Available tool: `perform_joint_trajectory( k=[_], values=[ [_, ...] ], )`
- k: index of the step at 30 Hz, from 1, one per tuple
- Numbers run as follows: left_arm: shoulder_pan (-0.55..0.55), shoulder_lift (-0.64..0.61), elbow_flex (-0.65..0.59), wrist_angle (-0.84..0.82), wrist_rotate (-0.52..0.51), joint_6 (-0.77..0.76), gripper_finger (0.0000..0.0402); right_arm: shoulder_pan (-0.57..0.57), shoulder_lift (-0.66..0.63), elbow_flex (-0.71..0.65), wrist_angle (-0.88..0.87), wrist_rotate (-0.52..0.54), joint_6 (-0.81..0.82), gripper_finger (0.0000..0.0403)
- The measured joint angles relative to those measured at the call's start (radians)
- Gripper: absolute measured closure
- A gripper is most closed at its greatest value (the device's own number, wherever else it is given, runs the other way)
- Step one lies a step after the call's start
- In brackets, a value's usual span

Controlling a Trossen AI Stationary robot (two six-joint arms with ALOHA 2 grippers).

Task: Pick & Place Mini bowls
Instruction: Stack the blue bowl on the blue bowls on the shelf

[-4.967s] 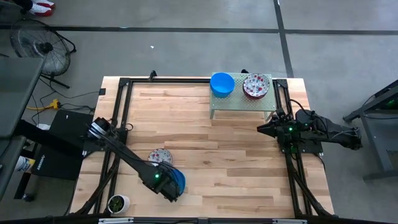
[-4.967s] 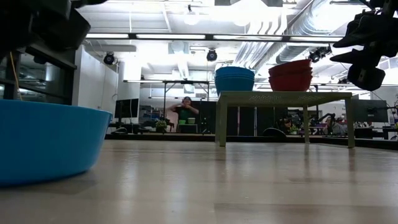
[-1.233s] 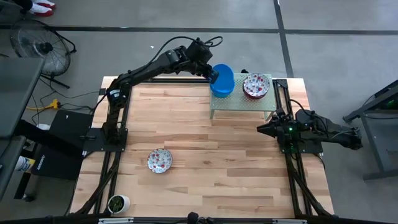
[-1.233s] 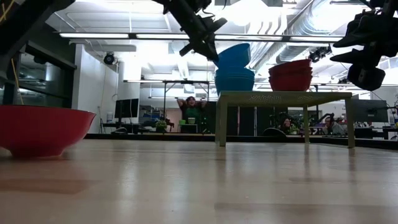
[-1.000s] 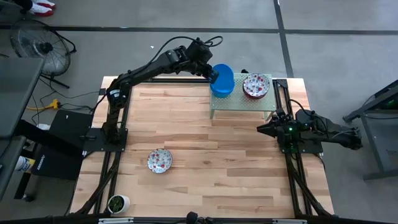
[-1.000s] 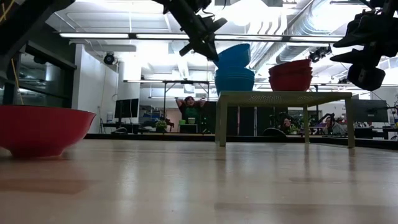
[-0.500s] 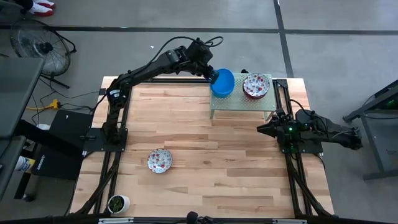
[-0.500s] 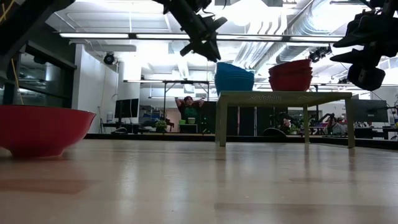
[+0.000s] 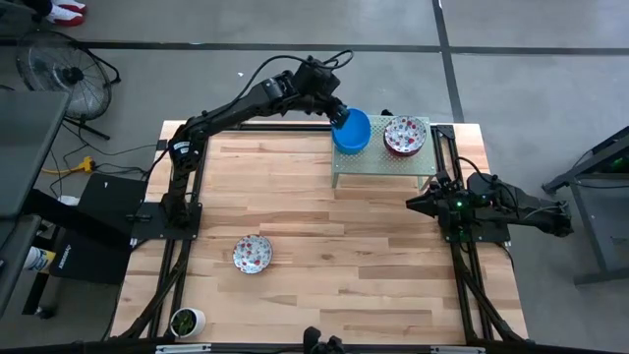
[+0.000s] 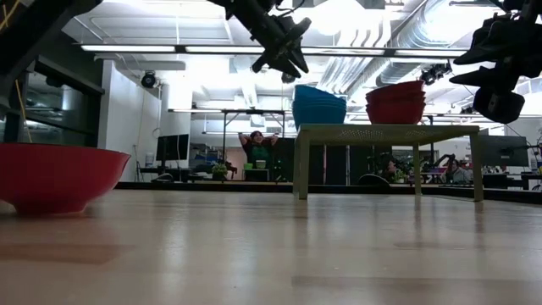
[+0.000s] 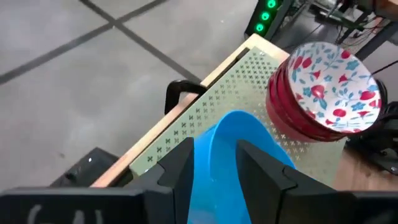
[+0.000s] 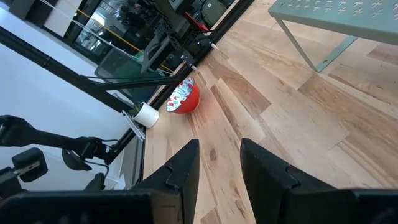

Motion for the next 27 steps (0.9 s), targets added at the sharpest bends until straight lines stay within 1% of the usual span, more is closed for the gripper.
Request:
perform_joint_trajectory(
  k=[2,6,9,12,15,17,20,21,24,27],
  values=[
    [0.0,0.0,0.0,0.013,0.014,0.043,0.0285,0.0,0.0,0.0,0.0,0.0,0.0,0.0298],
    [0.006,0.0,0.0,0.047,0.049,0.314,0.0285,0.0,0.0,0.0,0.0,0.0,0.0,0.0298],
    [0.006,0.001,0.0,0.03,0.039,0.44,0.0285,0.0,0.0,0.0,0.0,0.0,0.0,0.0298],
    [0.006,0.001,0.0,0.027,0.05,0.478,0.0286,0.0,0.0,0.0,0.0,0.0,0.0,0.0298],
    [0.004,0.001,0.0,0.025,0.072,0.558,0.0302,0.0,0.0,0.0,0.0,0.0,0.0,0.0298],
    [-0.005,0.001,0.0,0.014,0.071,0.596,0.0325,0.0,0.0,0.0,0.0,0.0,0.0,0.0298],
    [-0.012,0.001,0.0,-0.009,0.072,0.653,0.038,0.0,0.0,0.0,0.0,0.0,0.0,0.0298],
    [-0.016,0.001,0.0,-0.013,0.07,0.662,0.039,0.0,0.0,0.0,0.0,0.0,0.0,0.0298],
    [-0.029,0.016,0.002,0.005,0.04,0.696,0.039,0.0,0.0,0.0,0.0,0.0,0.0,0.0298],
    [-0.033,0.025,-0.003,-0.011,0.041,0.706,0.0399,0.0,0.0,0.0,0.0,0.0,0.0,0.0298]
  ],
)
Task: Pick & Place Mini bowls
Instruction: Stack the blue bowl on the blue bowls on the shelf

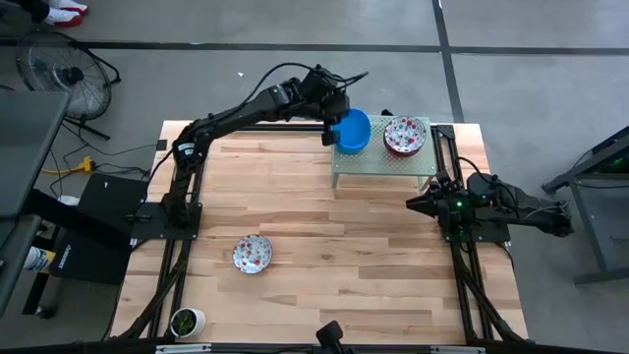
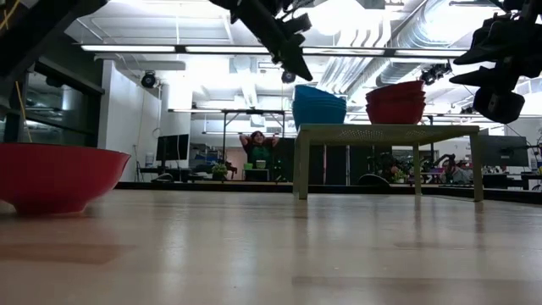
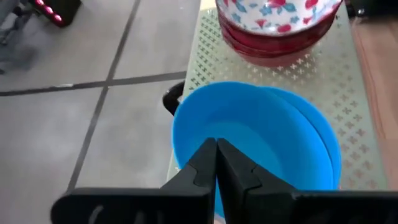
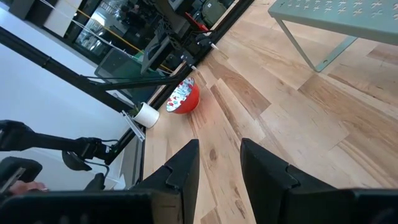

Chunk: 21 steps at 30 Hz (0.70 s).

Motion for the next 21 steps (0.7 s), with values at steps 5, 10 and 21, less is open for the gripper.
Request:
perform_joint_trajectory(
  k=[5,10,21],
  values=[
    [0.0,0.016,0.005,-0.02,-0.063,-0.024,0.04,0.0,0.0,0.0,0.0,0.0,0.0,0.0298],
    [-0.001,0.017,0.005,-0.015,-0.135,-0.028,0.0401,0.0,0.0,0.0,0.0,0.0,0.0,0.0298],
    [0.0,0.018,0.003,0.049,-0.188,-0.034,0.0401,0.0,0.0,0.0,0.0,0.0,0.0,0.0298]
  ],
)
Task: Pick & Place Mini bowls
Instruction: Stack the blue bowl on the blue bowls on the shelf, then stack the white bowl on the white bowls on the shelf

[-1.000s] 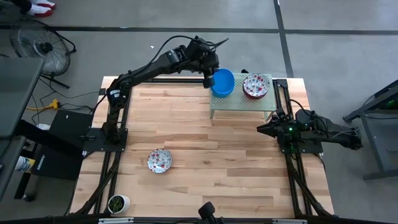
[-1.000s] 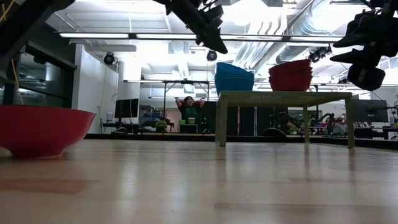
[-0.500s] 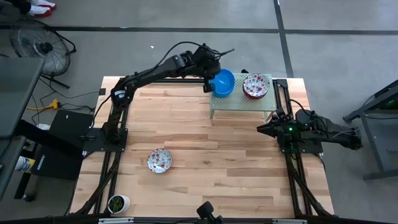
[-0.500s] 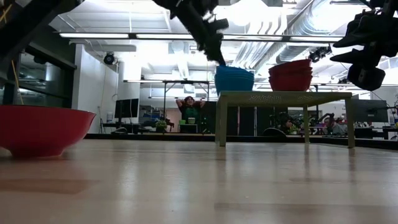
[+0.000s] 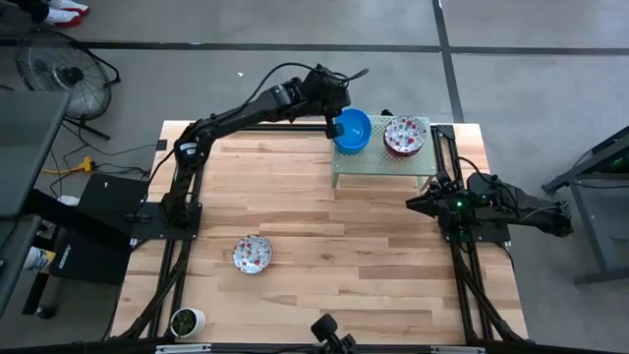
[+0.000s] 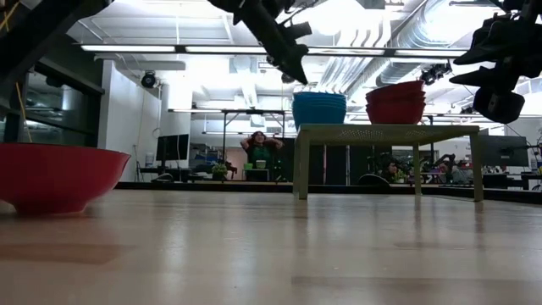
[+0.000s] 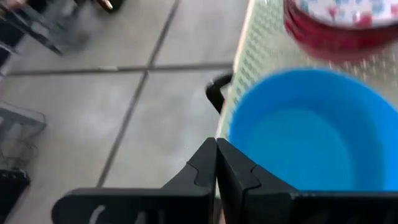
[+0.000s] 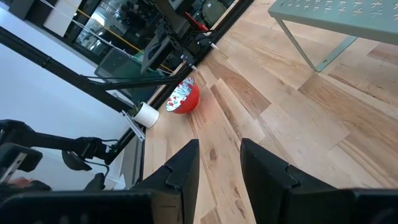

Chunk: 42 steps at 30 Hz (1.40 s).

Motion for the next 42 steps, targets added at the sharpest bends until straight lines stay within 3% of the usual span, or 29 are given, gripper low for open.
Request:
perform_joint_trajectory(
  k=[12,25,35,42],
  values=[
    [0.007,0.05,-0.003,0.048,0.079,0.004,0.0402,0.0,0.0,0.0,0.0,0.0,0.0,0.0298],
    [0.0,0.072,0.002,0.071,0.07,0.008,0.0401,0.0,0.0,0.0,0.0,0.0,0.0,0.0298],
    [-0.042,0.072,0.225,-0.247,0.095,0.035,0.0401,0.0,0.0,0.0,0.0,0.0,0.0,0.0298],
    [-0.1,0.002,0.229,-0.409,0.105,0.0,0.0401,0.0,0.0,0.0,0.0,0.0,0.0,0.0298]
  ],
)
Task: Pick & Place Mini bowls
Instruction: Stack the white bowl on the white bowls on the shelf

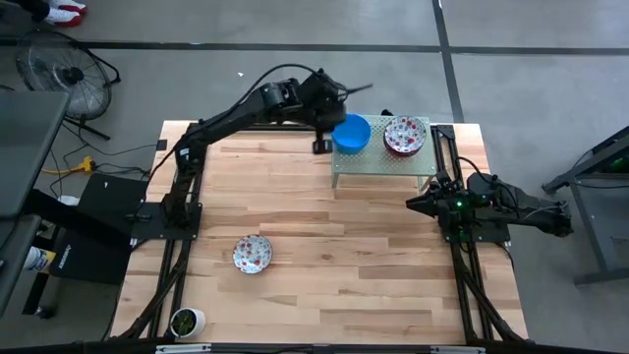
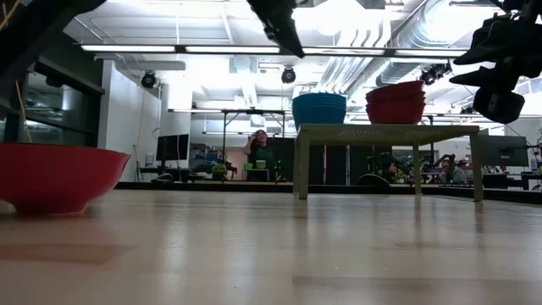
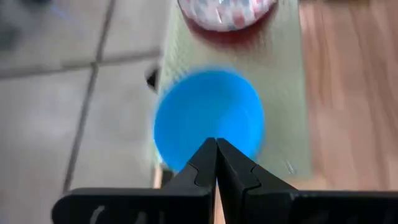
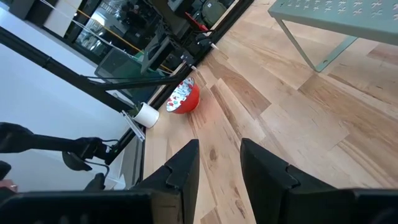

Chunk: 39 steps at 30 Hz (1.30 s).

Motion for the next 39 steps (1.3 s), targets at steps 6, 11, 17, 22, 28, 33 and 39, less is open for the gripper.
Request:
perform_joint_trajectory(
  k=[6,11,17,22,28,33,39],
  values=[
    [-0.079,-0.043,-0.004,-0.186,-0.053,-0.129,0.0401,0.0,0.0,0.0,0.0,-0.002,0.0,0.0298],
    [-0.17,-0.071,-0.005,-0.268,-0.079,-0.238,0.0401,0.0,0.0,0.0,0.0,-0.002,0.0,0.0298],
    [-0.297,-0.065,-0.007,-0.336,-0.133,-0.425,0.0401,0.0,0.0,0.0,0.0,-0.002,0.0,0.0298],
    [-0.411,-0.067,-0.007,-0.448,-0.244,-0.667,0.0401,0.0,0.0,0.0,0.0,-0.002,0.0,0.0298],
    [-0.529,-0.068,-0.034,-0.506,-0.332,-0.923,0.0401,0.0,0.0,0.0,0.0,-0.002,0.0,0.0298],
    [-0.607,-0.079,-0.119,-0.512,-0.342,-1.128,0.0401,0.0,0.0,0.0,0.0,-0.002,0.0,0.0298],
    [-0.68,-0.077,-0.255,-0.504,-0.264,-1.336,0.0401,0.0,0.0,0.0,0.0,-0.002,0.0,0.0298]
  ],
)
